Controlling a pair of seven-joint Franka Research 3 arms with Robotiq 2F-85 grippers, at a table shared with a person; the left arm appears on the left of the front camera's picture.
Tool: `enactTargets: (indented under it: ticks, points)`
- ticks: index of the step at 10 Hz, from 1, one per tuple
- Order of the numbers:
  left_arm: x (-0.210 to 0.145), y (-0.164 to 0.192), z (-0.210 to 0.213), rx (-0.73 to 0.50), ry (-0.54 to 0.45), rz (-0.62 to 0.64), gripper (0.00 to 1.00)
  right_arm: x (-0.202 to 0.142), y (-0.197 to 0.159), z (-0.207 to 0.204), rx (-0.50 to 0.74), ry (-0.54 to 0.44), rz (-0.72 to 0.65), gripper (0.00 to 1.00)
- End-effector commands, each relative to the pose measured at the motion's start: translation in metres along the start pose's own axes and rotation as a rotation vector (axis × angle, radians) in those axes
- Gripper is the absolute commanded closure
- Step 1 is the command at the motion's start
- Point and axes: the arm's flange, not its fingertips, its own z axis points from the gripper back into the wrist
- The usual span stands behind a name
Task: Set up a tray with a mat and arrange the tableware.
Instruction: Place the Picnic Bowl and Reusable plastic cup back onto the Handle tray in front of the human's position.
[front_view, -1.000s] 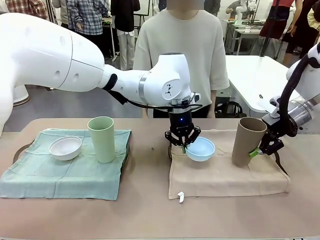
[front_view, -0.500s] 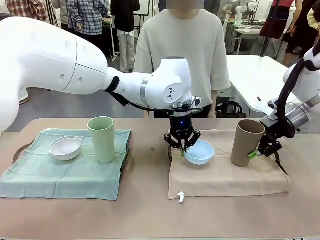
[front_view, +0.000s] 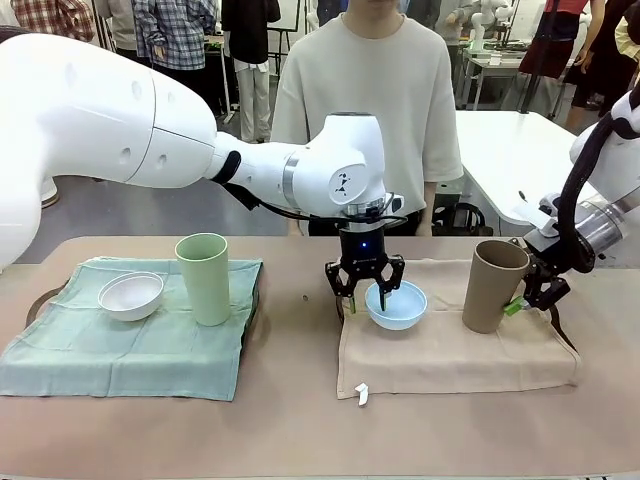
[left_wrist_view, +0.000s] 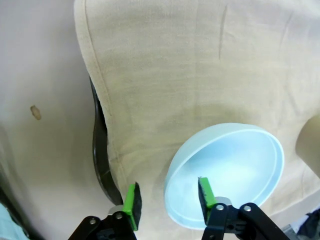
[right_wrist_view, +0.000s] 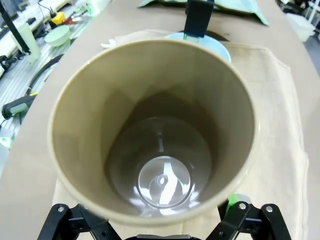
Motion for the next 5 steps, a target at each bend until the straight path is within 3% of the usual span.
enactTargets:
  ticks: [1, 2, 3, 4, 5]
  points:
    - [-0.004, 0.001, 0.009, 0.016, -0.01, -0.031, 0.36, -0.001, 0.004, 0.013, -0.011, 0.06, -0.057, 0.0]
    - [-0.007, 0.002, 0.011, 0.011, -0.012, -0.037, 0.0, -0.005, 0.004, 0.021, -0.041, 0.072, -0.079, 0.0]
    - [-0.008, 0.002, 0.013, 0.005, -0.009, -0.048, 0.17, -0.01, 0.001, 0.032, -0.058, 0.079, -0.105, 0.0]
    - [-0.011, 0.002, 0.015, 0.004, -0.012, -0.058, 0.0, -0.015, 0.001, 0.043, -0.077, 0.085, -0.125, 0.0]
    - [-0.014, 0.004, 0.018, 0.004, -0.015, -0.065, 0.0, -0.016, 0.004, 0.055, -0.097, 0.086, -0.144, 0.0]
